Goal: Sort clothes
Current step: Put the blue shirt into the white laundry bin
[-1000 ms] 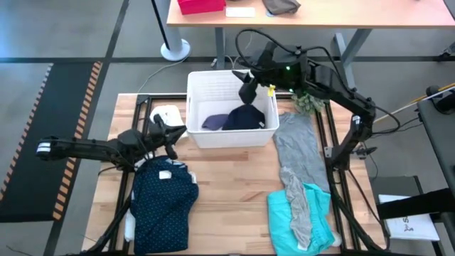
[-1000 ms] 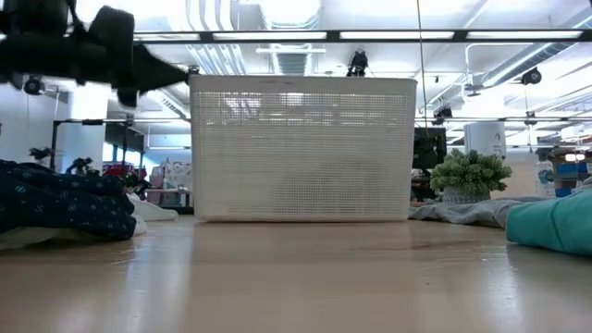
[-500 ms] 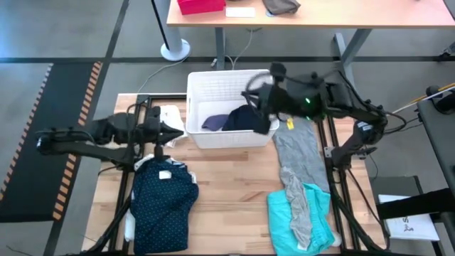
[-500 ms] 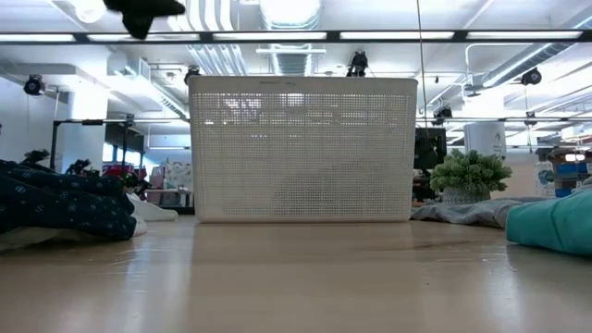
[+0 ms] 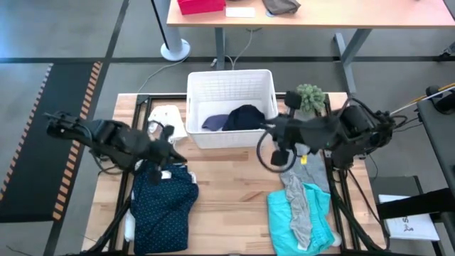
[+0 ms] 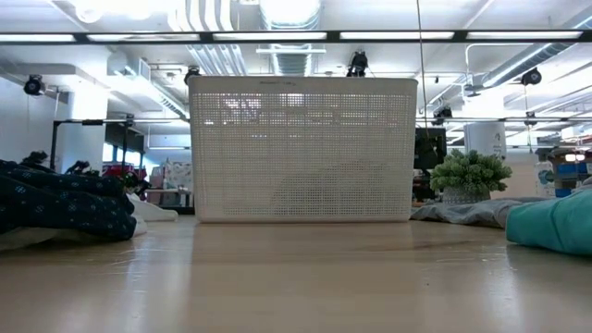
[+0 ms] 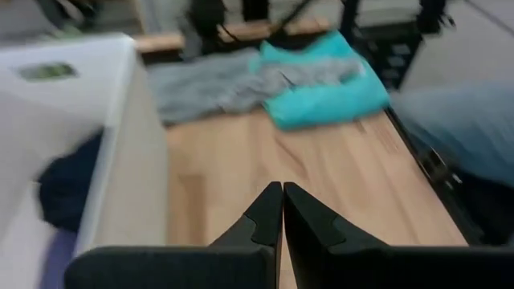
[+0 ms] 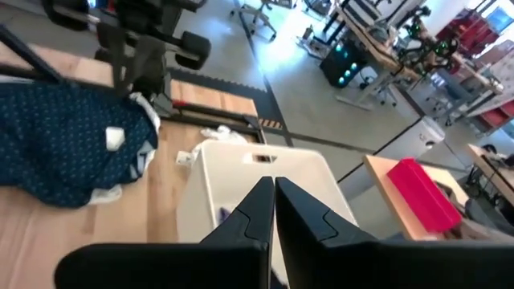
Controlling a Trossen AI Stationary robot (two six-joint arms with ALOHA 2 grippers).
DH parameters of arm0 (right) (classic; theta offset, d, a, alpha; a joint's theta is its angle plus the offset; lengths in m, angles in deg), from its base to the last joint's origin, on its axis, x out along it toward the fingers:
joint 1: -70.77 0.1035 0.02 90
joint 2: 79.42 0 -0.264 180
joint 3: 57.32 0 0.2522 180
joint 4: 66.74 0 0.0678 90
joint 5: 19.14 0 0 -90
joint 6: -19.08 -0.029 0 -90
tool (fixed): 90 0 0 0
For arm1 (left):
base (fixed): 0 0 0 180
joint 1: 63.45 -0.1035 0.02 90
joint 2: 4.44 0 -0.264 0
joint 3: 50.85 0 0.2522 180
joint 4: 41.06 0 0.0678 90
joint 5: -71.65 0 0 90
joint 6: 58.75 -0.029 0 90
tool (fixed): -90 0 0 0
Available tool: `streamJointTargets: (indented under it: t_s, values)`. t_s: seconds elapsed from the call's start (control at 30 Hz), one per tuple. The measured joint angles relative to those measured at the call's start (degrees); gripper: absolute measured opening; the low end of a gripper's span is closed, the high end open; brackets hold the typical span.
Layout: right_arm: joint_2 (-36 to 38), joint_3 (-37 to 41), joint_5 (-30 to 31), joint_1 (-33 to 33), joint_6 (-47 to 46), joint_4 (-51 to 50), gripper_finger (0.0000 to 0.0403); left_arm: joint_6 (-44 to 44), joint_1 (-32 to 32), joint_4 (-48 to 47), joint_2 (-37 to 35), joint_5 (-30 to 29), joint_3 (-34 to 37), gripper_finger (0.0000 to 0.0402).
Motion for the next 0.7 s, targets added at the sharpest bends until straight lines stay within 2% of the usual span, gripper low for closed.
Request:
streamJointTargets:
  t_s: [0.17, 0.3, 0.57, 0.7]
  values:
    - [0.6, 4.51, 3.87, 4.43, -5.28, -2.1, 0.0, 5.81, 5.85, -5.13, 6.08, -0.13, -1.99, 0.0]
    - [1.97, 11.02, 7.51, 8.19, -10.6, -2.47, 0.0, 11.28, 10.63, -10.15, 10.88, -0.1, -3.88, 0.0]
    - [4.27, 26.14, 14.01, 16.49, -27.1, -1.98, 0.0, 24.0, 18.68, -22.04, 21.61, -0.1, -9.18, 0.0]
    - [4.37, 31.8, 16.8, 19.74, -35.89, -1.65, 0.0, 30.55, 20.73, -24.12, 25.81, -0.08, -10.44, 0.0]
